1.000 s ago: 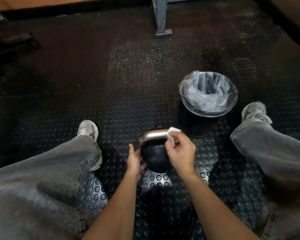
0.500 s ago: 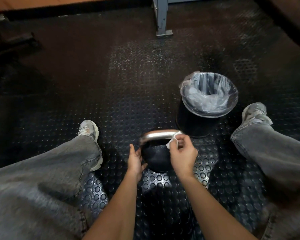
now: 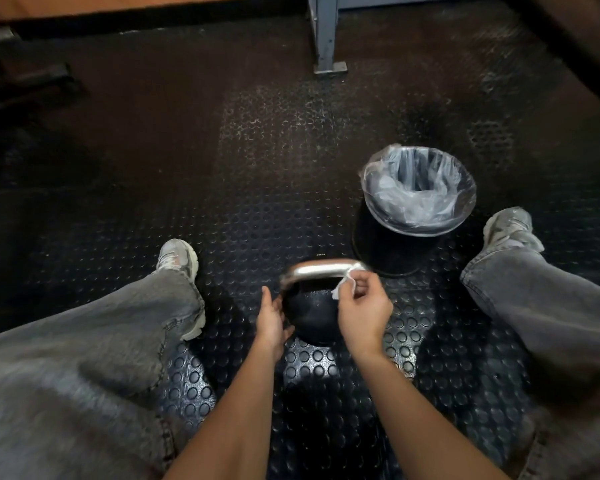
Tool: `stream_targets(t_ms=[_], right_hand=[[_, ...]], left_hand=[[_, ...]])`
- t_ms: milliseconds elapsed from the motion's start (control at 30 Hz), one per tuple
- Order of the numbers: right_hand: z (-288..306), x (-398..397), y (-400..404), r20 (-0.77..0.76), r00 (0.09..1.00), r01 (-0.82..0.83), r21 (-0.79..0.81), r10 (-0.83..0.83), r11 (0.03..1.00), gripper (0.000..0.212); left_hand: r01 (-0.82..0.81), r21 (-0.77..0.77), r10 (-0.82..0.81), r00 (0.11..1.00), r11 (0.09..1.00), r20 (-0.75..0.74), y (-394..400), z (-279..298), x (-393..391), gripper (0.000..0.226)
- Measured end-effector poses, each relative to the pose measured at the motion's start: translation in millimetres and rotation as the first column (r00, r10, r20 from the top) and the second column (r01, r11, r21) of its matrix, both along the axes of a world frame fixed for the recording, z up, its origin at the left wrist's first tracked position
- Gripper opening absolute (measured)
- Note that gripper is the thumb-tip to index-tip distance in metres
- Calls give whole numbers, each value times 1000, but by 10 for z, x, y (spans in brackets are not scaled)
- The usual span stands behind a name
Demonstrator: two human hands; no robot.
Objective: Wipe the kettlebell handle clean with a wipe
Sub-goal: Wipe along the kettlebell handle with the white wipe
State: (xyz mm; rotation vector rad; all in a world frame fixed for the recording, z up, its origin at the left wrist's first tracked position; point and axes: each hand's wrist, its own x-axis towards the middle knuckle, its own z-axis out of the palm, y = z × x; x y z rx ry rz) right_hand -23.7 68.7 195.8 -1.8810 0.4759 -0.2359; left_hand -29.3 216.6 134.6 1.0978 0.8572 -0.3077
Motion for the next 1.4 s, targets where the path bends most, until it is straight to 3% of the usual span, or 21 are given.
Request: stream_targets(t_ms=[133,267,400,567,667,833,900,1000,1067,1100,1167,1233,1400], right_hand=[[-52,23,40,53,951,-298,-112,306,948,13],[35,80,-41,-39,914,-399,94,404,912,14],[158,108,-147,-85,851,-494,210,519,844,21],[397,150,-183,-73,756,-612,275,651,742,15],[511,177,-166,-12,706,-666,328,708,670,15],[535,276,-195,-22,690,-697,247,723,673,23],[530,355,-255,-32,775,-615,191,631,765,19],[412,509,-477,-48,971,-224,174,235,959,12],[244,574,-655,-120,993,29,149,-11,988,12],[156,583,-716,-175,983,83,189,-49,979,12],[-36,560,-747,-313,950,88,322,18,943,14],[-229,488,-739,-413,898,38,414,150,910,33],[-532,386,-739,-442,861,16,516,251,856,58]], left_hand=[[41,7,-41,999,999,16,8,81,-57,71],[22,149,-28,999,989,38,43,211,-142,58],[-86,258,35,980,962,196,102,492,-165,35],[204,113,-233,893,972,385,183,840,-141,44],[364,177,-405,816,915,412,156,975,-134,44],[353,277,-438,819,894,370,224,1044,-115,33],[246,296,-346,868,923,356,337,1007,-90,37],[-27,429,-99,958,903,270,502,865,-104,29],[-106,517,21,986,850,168,472,729,-157,20],[-133,510,85,989,850,117,400,648,-179,16],[-218,389,225,974,895,27,199,469,-178,18],[-313,220,330,943,924,-45,5,345,-126,26],[-450,-49,439,886,892,-147,-196,480,32,27]])
